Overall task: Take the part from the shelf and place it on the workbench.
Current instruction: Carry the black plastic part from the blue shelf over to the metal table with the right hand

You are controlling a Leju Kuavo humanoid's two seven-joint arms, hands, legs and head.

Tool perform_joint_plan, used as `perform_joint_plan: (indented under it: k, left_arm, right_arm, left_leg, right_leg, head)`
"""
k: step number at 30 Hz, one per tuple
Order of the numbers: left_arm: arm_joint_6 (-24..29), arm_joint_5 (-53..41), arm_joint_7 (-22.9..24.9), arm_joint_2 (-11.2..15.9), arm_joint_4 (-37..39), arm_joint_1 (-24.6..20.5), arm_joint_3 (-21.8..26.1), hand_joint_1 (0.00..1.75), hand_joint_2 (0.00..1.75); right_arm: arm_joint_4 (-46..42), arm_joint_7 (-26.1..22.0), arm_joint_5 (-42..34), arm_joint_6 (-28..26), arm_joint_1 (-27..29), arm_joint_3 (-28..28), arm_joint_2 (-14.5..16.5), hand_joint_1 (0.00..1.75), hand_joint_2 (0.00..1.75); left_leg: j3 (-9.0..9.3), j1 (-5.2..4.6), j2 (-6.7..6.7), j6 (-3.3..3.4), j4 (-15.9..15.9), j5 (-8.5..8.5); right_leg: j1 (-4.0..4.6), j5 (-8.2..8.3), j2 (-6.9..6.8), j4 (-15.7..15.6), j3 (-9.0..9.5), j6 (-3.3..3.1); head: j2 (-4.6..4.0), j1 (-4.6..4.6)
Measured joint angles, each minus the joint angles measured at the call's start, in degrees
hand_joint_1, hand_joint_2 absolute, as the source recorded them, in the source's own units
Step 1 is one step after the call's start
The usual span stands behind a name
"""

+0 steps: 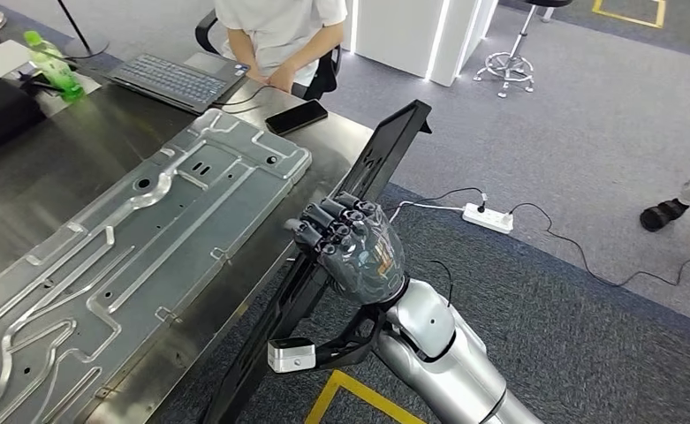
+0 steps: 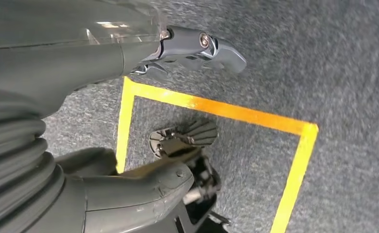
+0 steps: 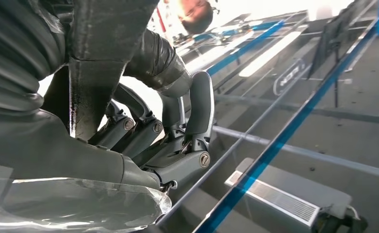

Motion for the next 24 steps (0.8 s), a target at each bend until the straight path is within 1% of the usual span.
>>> perform_joint_plan:
  k: [1, 2, 3, 4, 5, 6, 7, 8, 9, 10, 11, 12, 13, 14, 15, 16, 17, 18, 19, 20, 21, 22, 23, 24]
  left_arm:
    - [0.0, 0.0, 0.0, 0.0, 0.0, 0.0, 0.0, 0.0, 1.75]
    - [0.0, 0.0, 0.0, 0.0, 0.0, 0.0, 0.0, 0.0, 1.75]
    - [0.0, 0.0, -0.1, -0.1, 0.0, 0.0, 0.0, 0.0, 1.75]
    - [0.0, -0.1, -0.1, -0.1, 0.0, -0.1, 0.0, 0.0, 1.75]
    - [0.0, -0.1, -0.1, -0.1, 0.0, -0.1, 0.0, 0.0, 1.75]
    - [0.0, -0.1, -0.1, -0.1, 0.0, -0.1, 0.0, 0.0, 1.75]
    - [0.0, -0.1, -0.1, -0.1, 0.0, 0.0, 0.0, 0.0, 1.75]
    - [0.0, -0.1, -0.1, -0.1, 0.0, 0.1, 0.0, 0.0, 1.75]
    - [0.0, -0.1, -0.1, -0.1, 0.0, 0.1, 0.0, 0.0, 1.75]
    - [0.0, 0.0, -0.1, -0.1, 0.0, 0.1, 0.0, 0.0, 1.75]
    - [0.0, 0.0, -0.1, -0.1, 0.0, 0.1, 0.0, 0.0, 1.75]
    - [0.0, 0.0, -0.2, -0.1, 0.0, 0.0, 0.0, 0.0, 1.75]
    - [0.0, 0.1, -0.2, -0.1, 0.0, 0.0, 0.0, 0.0, 1.75]
    - [0.0, 0.1, -0.2, -0.1, 0.0, 0.0, 0.0, 0.0, 1.75]
    - [0.0, 0.0, -0.2, 0.0, 0.0, 0.0, 0.1, 0.0, 1.75]
    - [0.0, 0.0, -0.2, 0.0, 0.0, 0.1, 0.1, 0.0, 1.75]
    - [0.0, 0.0, -0.2, 0.0, 0.0, 0.1, 0.1, 0.0, 1.75]
    - [0.0, 0.0, -0.2, 0.0, 0.0, 0.0, 0.1, 0.0, 1.75]
    - [0.0, 0.0, -0.2, 0.0, 0.0, -0.1, 0.1, 0.0, 1.75]
    - [0.0, 0.0, -0.2, 0.0, 0.0, -0.1, 0.1, 0.0, 1.75]
    - [0.0, 0.0, -0.2, -0.1, 0.0, -0.1, 0.1, 0.0, 1.75]
    - [0.0, -0.1, -0.3, 0.0, 0.0, -0.1, 0.2, 0.0, 1.75]
    - [0.0, -0.1, -0.3, 0.0, 0.0, 0.0, 0.2, 0.0, 1.75]
    - [0.1, -0.1, -0.3, 0.0, 0.0, 0.0, 0.2, 0.0, 1.75]
  right_arm:
    - [0.0, 0.0, 0.0, 0.0, 0.0, 0.0, 0.0, 1.75, 1.75]
    - [0.0, 0.0, 0.1, 0.0, -0.1, 0.0, 0.0, 1.75, 1.75]
    - [-0.1, 0.0, 0.1, 0.0, -0.1, 0.0, 0.0, 1.75, 1.75]
    - [-0.1, 0.0, 0.1, 0.0, -0.2, 0.0, 0.0, 1.75, 1.75]
    - [-0.1, 0.0, 0.1, 0.0, -0.2, 0.0, -0.1, 1.75, 1.75]
    - [-0.1, 0.0, 0.1, 0.0, -0.2, 0.0, -0.1, 1.75, 1.75]
    - [-0.1, 0.0, 0.1, 0.0, -0.2, 0.0, 0.0, 1.75, 1.75]
    - [-0.2, 0.1, 0.1, 0.0, -0.3, 0.0, 0.0, 1.75, 1.75]
    - [-0.2, 0.1, 0.2, 0.0, -0.3, 0.0, 0.0, 1.75, 1.75]
    - [-0.2, 0.1, 0.2, 0.0, -0.4, 0.0, 0.1, 1.75, 1.75]
    - [-0.2, 0.1, 0.3, 0.0, -0.5, 0.0, 0.1, 1.75, 1.75]
    - [-0.2, 0.1, 0.4, 0.0, -0.5, 0.0, 0.1, 1.75, 1.75]
    - [-0.2, 0.2, 0.4, 0.0, -0.5, 0.0, 0.1, 1.75, 1.75]
    - [-0.2, 0.2, 0.5, 0.0, -0.5, 0.0, 0.1, 1.75, 1.75]
    - [-0.2, 0.3, 0.6, 0.0, -0.4, 0.0, 0.1, 1.75, 1.75]
    - [-0.2, 0.3, 0.6, 0.0, -0.4, 0.0, 0.1, 1.75, 1.75]
    - [-0.2, 0.3, 0.6, 0.0, -0.4, 0.0, 0.1, 1.75, 1.75]
    - [-0.2, 0.3, 0.7, 0.0, -0.4, 0.0, 0.1, 1.75, 1.75]
    - [-0.3, 0.2, 0.7, 0.0, -0.4, 0.0, 0.1, 1.75, 1.75]
    - [-0.3, 0.2, 0.7, 0.0, -0.5, 0.0, 0.1, 1.75, 1.75]
    - [-0.4, 0.2, 0.7, 0.0, -0.5, 0.0, 0.1, 1.75, 1.75]
    - [-0.4, 0.3, 0.7, 0.0, -0.6, 0.0, 0.1, 1.75, 1.75]
    - [-0.5, 0.3, 0.7, 0.0, -0.6, 0.0, 0.1, 1.75, 1.75]
    - [-0.7, 0.3, 0.7, 0.0, -0.7, 0.0, 0.1, 1.75, 1.75]
  left_leg:
    - [0.05, -0.09, -0.83, -0.01, 0.1, -0.01]
    - [0.06, -0.1, -1.58, -0.02, 0.1, -0.02]
    - [-0.05, -0.13, -2.27, -0.12, 0.2, -0.01]
    - [-0.24, -0.06, -2.91, -0.29, 0.3, 0.04]
    - [-0.48, 0.09, -3.49, -0.55, 0.3, 0.12]
    - [-0.68, 0.24, -4.1, -0.92, 0.2, 0.25]
    - [-0.78, 0.39, -4.75, -1.33, 0.1, 0.39]
    - [-0.88, 0.38, -4.5, -1.64, 0.2, 0.33]
    - [-1.18, 0.24, -3.37, -1.9, 0.9, -0.19]
    - [-1.95, 0.09, -1.74, -2.11, 2.6, -1.29]
    - [-3.32, 0.04, 0.22, -2.24, 5.7, -2.98]
    - [-5.09, 0.09, 1.52, -2.43, 9.3, -4.84]
    - [-6.83, 0.24, 2.11, -2.64, 12.9, -6.29]
    - [-7.91, 0.4, 2.43, -2.83, 15.1, -6.85]
    - [-7.88, 0.56, 2.66, -3.02, 15.2, -6.32]
    - [-6.67, 0.71, 3.05, -3.18, 13.0, -4.86]
    - [-4.47, 0.81, 3.9, -3.27, 9.1, -2.93]
    - [-2.31, 0.66, 4.99, -3.23, 5.2, -1.6]
    - [-0.72, 0.54, 5.76, -2.98, 2.2, -0.73]
    - [0.12, 0.36, 6.22, -2.65, 0.6, -0.46]
    - [0.18, 0.12, 6.02, -2.23, 0.3, -0.66]
    - [0.11, 0.12, 5.37, -1.77, 0.2, -0.58]
    - [0.23, 0.13, 4.82, -1.4, 0.1, -0.52]
    - [0.38, 0.17, 4.27, -1.0, -0.1, -0.43]
  right_leg:
    - [0.01, 2.14, 0.35, -2.6, 0.9, -0.25]
    - [0.04, 4.44, 1.27, -6.5, 2.39, -0.56]
    - [0.03, 6.08, 2.67, -10.1, 3.85, -0.86]
    - [0.06, 7.0, 3.86, -12.7, 4.86, -1.05]
    - [0.17, 7.29, 4.72, -14.1, 5.4, -1.18]
    - [0.28, 7.12, 4.83, -14.5, 5.55, -1.28]
    - [0.37, 7.19, 4.25, -14.7, 5.7, -1.4]
    - [0.31, 7.34, 3.51, -15.1, 6.02, -1.63]
    - [0.2, 7.49, 2.76, -15.7, 6.45, -1.89]
    - [0.09, 7.64, 1.92, -16.2, 6.86, -2.15]
    - [0.07, 7.68, 1.02, -16.5, 7.17, -2.35]
    - [0.14, 7.59, 0.21, -16.6, 7.3, -2.49]
    - [0.19, 7.48, -0.68, -16.6, 7.32, -2.55]
    - [0.2, 7.38, -1.54, -16.5, 7.34, -2.52]
    - [0.17, 7.27, -2.32, -16.5, 7.36, -2.42]
    - [0.12, 7.13, -3.05, -16.4, 7.42, -2.27]
    - [0.07, 6.91, -3.73, -16.2, 7.52, -2.04]
    - [0.17, 6.63, -4.32, -16.0, 7.57, -1.73]
    - [0.27, 6.36, -4.87, -15.7, 7.62, -1.42]
    - [0.41, 6.16, -5.35, -15.6, 7.67, -1.12]
    - [0.53, 6.06, -5.79, -15.5, 7.71, -0.85]
    - [0.48, 6.01, -6.27, -15.5, 7.85, -0.62]
    - [0.35, 5.74, -6.27, -15.4, 7.99, -0.31]
    - [0.18, 5.06, -5.47, -14.6, 7.81, -0.03]
  head:
    - [0.0, -0.01]
    - [0.0, -0.01]
    - [0.0, -0.02]
    - [0.0, -0.01]
    - [0.0, 0.0]
    - [0.0, 0.01]
    - [0.0, 0.03]
    - [0.0, 0.02]
    - [0.0, 0.0]
    - [0.0, -0.01]
    - [0.0, -0.03]
    - [0.0, -0.04]
    - [0.0, -0.04]
    - [0.0, -0.04]
    - [0.0, -0.04]
    - [0.0, -0.05]
    - [0.0, -0.05]
    - [0.0, -0.06]
    - [0.0, 0.01]
    - [0.0, 0.07]
    - [0.0, 0.13]
    - [0.0, 0.2]
    - [0.0, 0.19]
    - [0.0, 0.19]
